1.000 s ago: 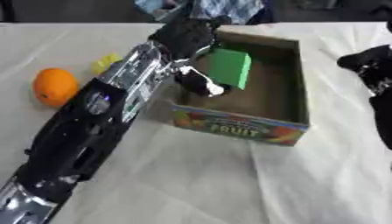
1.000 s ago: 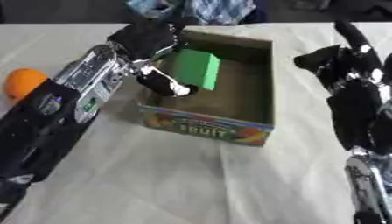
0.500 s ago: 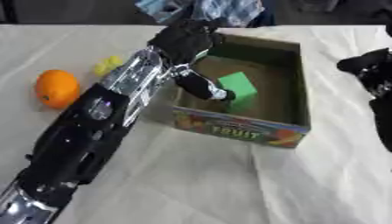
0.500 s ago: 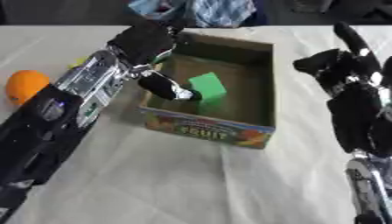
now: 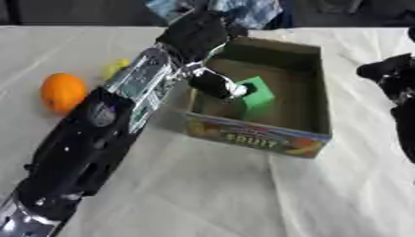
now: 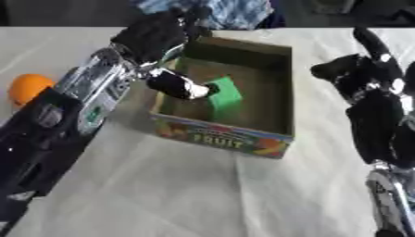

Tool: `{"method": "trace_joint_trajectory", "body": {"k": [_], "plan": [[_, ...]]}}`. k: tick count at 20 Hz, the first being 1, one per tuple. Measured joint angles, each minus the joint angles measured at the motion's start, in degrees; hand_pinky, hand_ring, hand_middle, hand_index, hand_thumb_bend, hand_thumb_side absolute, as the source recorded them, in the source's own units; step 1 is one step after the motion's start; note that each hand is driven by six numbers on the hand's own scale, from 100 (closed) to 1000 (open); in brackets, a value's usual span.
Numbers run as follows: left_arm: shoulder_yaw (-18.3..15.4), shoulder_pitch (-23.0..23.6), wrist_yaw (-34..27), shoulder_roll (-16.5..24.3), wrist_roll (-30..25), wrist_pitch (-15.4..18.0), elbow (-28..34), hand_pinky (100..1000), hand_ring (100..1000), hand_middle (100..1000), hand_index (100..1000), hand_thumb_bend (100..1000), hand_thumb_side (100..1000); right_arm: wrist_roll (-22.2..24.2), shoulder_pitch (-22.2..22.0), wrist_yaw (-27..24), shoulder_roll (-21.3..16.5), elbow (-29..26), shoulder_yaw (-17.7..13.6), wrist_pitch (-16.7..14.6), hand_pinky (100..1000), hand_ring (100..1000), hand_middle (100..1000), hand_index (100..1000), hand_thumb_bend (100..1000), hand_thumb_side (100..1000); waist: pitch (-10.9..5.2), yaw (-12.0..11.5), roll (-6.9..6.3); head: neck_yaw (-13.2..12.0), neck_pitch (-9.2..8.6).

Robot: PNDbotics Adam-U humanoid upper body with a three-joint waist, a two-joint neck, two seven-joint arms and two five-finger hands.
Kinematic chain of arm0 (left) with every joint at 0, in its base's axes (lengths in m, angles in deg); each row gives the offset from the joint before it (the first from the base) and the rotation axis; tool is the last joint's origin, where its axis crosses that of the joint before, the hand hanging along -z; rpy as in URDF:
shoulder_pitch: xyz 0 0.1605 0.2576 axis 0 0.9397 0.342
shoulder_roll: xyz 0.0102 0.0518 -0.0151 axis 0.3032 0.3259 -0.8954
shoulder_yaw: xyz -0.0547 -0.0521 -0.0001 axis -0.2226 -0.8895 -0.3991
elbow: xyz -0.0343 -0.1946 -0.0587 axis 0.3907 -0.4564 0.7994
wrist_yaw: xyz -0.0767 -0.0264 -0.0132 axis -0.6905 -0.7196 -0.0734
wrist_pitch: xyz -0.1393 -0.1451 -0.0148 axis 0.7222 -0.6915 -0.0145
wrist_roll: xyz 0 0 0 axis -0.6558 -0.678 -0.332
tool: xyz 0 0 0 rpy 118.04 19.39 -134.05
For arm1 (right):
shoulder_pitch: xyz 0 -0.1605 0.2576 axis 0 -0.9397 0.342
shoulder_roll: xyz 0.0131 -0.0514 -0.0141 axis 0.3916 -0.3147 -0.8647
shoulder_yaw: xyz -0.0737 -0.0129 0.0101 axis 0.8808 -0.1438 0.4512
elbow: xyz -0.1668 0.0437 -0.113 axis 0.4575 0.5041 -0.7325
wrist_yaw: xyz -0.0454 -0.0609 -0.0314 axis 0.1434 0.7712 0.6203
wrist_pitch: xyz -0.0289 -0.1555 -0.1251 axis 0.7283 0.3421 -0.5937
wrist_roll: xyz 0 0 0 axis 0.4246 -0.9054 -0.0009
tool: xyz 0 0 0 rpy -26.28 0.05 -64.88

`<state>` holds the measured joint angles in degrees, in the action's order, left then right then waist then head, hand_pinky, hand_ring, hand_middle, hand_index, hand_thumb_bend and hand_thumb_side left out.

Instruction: Pick up objects on the table and place them in the box.

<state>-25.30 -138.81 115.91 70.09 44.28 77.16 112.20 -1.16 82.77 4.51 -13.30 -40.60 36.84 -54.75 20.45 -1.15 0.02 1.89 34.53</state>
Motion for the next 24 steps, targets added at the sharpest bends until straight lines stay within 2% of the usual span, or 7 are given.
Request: {"method": "trace_joint_trajectory", "body": {"k": [6, 13, 16, 21, 22, 23, 24], "plan": [[-2.69, 1.29, -13.80, 9.28, -11.06, -4.07, 10.35, 725, 840, 1000, 877, 419, 815, -0.57, -0.79, 0.13, -0.70, 0.00, -0.52, -0.16, 800, 717, 598, 974, 361, 1000, -0.64, -1.53, -0.47, 1.51, 0.87], [-5.42, 4.33, -20.60, 18.28, -19.05, -6.86, 14.88, 722, 838, 1000, 880, 418, 786, -1.02, -1.29, 0.44, -1.17, 0.00, -0.77, -0.23, 800, 716, 598, 974, 360, 1000, -0.90, -2.85, -0.62, 1.88, 1.17], [-5.97, 5.83, -23.01, 20.66, -21.96, -6.99, 14.61, 700, 826, 1000, 881, 448, 738, -1.16, -1.50, 0.64, -1.43, 0.00, -0.92, -0.22, 800, 716, 597, 973, 360, 1000, -0.92, -3.11, -0.58, 1.89, 1.17], [-6.65, 6.49, -25.38, 22.68, -25.40, -6.39, 13.59, 700, 826, 1000, 881, 448, 738, -1.20, -1.58, 0.68, -1.46, 0.00, -0.92, -0.26, 800, 716, 597, 973, 360, 1000, -0.95, -3.14, -0.40, 1.93, 1.17], [-6.73, 6.49, -25.53, 22.75, -25.66, -6.31, 13.58, 704, 824, 1000, 893, 433, 651, -1.20, -1.59, 0.68, -1.46, 0.00, -0.92, -0.26, 801, 718, 597, 973, 360, 1000, -0.95, -3.14, -0.40, 1.94, 1.17], [-6.74, 6.58, -25.61, 22.78, -25.93, -6.23, 13.49, 704, 823, 1000, 893, 429, 643, -1.21, -1.67, 0.69, -1.47, 0.00, -0.93, -0.27, 801, 718, 597, 973, 360, 1000, -0.95, -3.25, -0.43, 2.08, 1.17], [-6.56, 7.09, -25.65, 23.11, -26.33, -6.02, 13.07, 706, 821, 1000, 890, 401, 597, -1.24, -1.75, 0.71, -1.49, 0.00, -0.95, -0.30, 801, 718, 597, 973, 360, 1000, -0.95, -3.55, -0.50, 2.32, 1.17]]}}
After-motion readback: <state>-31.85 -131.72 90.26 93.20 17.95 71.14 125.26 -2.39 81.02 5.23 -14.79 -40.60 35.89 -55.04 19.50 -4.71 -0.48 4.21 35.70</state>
